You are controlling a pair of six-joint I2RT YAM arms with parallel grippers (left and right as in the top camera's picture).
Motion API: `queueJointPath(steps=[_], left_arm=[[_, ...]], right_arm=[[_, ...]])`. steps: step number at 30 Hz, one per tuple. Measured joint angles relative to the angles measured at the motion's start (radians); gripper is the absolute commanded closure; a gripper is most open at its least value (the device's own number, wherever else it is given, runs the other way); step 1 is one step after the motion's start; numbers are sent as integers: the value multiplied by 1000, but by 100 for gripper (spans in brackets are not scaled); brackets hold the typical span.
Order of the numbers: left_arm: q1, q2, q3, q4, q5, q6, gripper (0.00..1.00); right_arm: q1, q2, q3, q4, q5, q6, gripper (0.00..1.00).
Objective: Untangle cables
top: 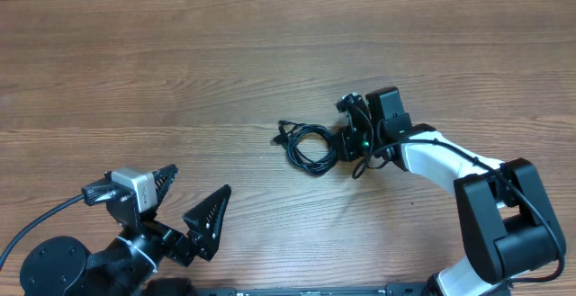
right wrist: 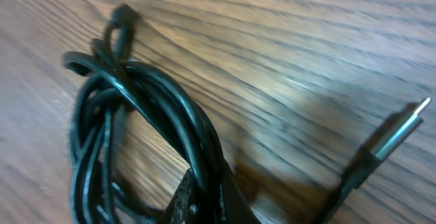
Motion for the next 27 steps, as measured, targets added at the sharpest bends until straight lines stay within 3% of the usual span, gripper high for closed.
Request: queueJointPath(steps=[5,16,27], left_arm=[[0,0,0,-2,-8,9,0],[0,5,-95,-10,-75,42,1],[0,97,-109,-83,2,-156,2]], right_arm=[[0,-38,43,-32,-45,5,96],[68,-299,105,-168,-69,8,96],[183,-533,106,-240,-76,-2,96]])
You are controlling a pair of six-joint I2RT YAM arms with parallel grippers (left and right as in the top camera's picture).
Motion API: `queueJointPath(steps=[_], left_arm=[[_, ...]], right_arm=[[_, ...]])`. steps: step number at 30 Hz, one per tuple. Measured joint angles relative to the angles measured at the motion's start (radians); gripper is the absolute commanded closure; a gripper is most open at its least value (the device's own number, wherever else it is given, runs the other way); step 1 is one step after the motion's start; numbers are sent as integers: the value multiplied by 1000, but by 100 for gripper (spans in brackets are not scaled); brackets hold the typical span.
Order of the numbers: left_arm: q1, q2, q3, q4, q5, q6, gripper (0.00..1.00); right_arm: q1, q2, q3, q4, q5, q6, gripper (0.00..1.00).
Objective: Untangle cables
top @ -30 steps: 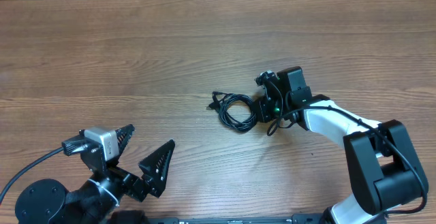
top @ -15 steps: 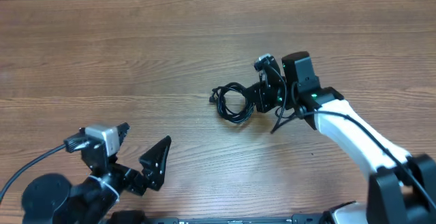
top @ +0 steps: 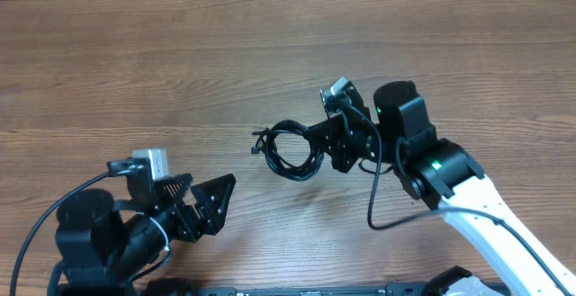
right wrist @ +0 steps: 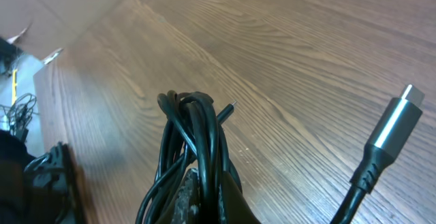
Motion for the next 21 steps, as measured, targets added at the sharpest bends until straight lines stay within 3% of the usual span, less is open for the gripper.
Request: queueJointPath(steps=[5,8,10,14,21], left_arm=[[0,63,-1,-29,38,-73,0],[0,100,-3,-18,87,-48,0],[0,123,-3,-4,128,25,1],[0,150,-3,-26,180,231,15],[0,156,-3,-38,237,552,25]], right_arm=[[47,-42,1,-84,2,-66,96],[83,-44,1,-108,5,-100,96],[100,-44,1,-109,5,-111,96],[115,-44,6,-114,3,-93,96],[127,-44,125,-176,-53,3,96]])
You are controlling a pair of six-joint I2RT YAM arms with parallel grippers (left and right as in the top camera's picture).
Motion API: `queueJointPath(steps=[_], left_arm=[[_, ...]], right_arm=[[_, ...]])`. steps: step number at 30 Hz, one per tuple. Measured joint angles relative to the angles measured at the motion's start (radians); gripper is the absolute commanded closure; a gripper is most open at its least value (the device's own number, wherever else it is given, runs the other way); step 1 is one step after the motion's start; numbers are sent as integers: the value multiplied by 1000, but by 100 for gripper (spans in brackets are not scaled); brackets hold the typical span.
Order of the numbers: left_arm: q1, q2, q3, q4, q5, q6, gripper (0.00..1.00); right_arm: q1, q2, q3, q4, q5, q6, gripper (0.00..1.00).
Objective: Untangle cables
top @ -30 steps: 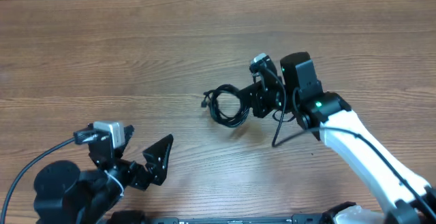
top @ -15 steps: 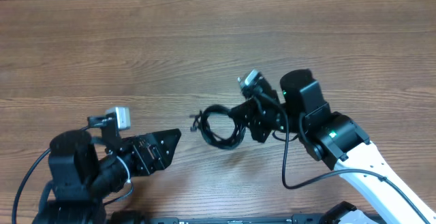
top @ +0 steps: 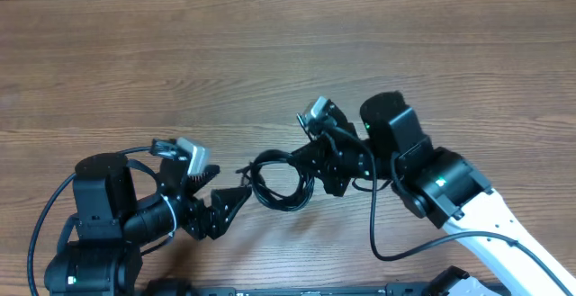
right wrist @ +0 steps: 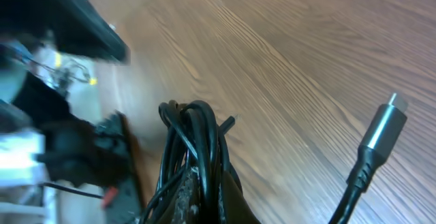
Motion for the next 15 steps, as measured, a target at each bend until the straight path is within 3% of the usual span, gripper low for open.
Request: queueJointPath(steps=[5,7,12,14,15], left_arm=[[0,0,0,1,42,155,30],[0,0,0,1,49,182,39],[0,0,0,2,56,224,39],[0,0,0,2,59,229,60],[0,0,0,4,61,233,77]], right_arm=[[19,-1,101,-56,-37,80,96],[31,-1,119,-64,-56,104,96],[38,-1,124,-66,-145,157,96],[38,-1,124,-66,-189,169,96],[38,-1,124,-66,-209,172,96]])
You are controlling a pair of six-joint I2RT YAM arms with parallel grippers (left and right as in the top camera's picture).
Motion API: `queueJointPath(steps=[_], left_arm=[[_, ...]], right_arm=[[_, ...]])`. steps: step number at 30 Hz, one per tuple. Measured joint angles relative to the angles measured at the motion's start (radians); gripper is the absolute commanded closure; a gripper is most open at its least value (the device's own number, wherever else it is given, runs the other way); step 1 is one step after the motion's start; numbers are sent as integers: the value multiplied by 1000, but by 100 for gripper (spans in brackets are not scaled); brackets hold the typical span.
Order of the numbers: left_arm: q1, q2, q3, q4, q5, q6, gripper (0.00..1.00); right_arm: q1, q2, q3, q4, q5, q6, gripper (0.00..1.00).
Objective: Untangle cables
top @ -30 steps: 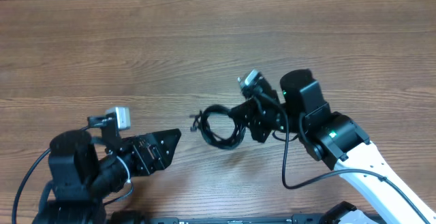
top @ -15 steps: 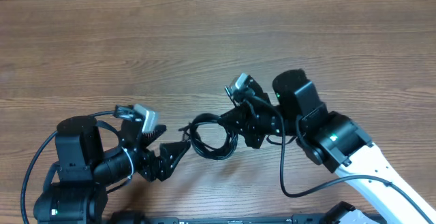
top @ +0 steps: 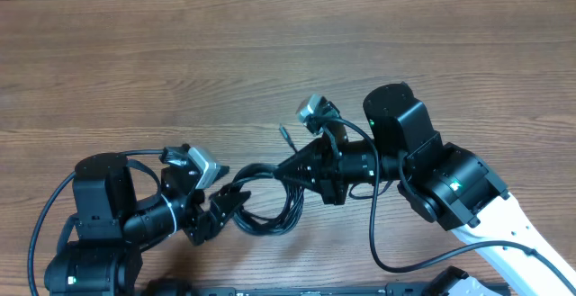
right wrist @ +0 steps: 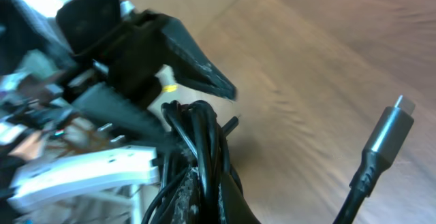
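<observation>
A tangled coil of black cable [top: 268, 204] hangs above the wooden table [top: 180, 71]. My right gripper [top: 299, 177] is shut on the coil's right side; in the right wrist view the strands [right wrist: 197, 135] are pinched between its fingers [right wrist: 208, 183]. One loose end with a metal USB plug [right wrist: 387, 134] dangles to the right. My left gripper [top: 227, 199] is at the coil's left edge. Its fingers [right wrist: 194, 60] are spread open, with the top of the bundle next to them. Whether they touch the cable cannot be told.
The cable's long tail [top: 374, 233] loops down under the right arm toward the table's near edge. Both arm bases crowd the near side. A strip of cardboard runs along the far edge.
My right gripper has carried the coil further left and nearer. The open left gripper now reaches the coil's left loop, where before it was just short of it.
The coil first lay on the table with my right gripper shut on it and the left arm low at the near left. Then the coil hung lifted and further left while the left arm rose. The two grippers have now met at the coil.
</observation>
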Motion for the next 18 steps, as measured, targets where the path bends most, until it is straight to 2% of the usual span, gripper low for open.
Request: queueJointPath(steps=[1,2,13,14,15,17,18], left_arm=[[0,0,0,4,5,2,94],[0,0,0,8,8,6,96],[0,0,0,11,7,16,96],[0,0,0,12,7,16,96],[0,0,-1,11,5,16,96],[0,0,-1,11,4,16,96],[0,0,-2,11,5,15,96]], right_arm=[[0,0,0,0,-21,6,96],[0,0,0,0,-37,11,96],[-1,0,5,-12,-27,26,96],[-1,0,5,-16,-16,26,91],[0,0,6,-24,-2,27,60],[0,0,7,-42,20,27,36],[0,0,7,-49,34,26,32]])
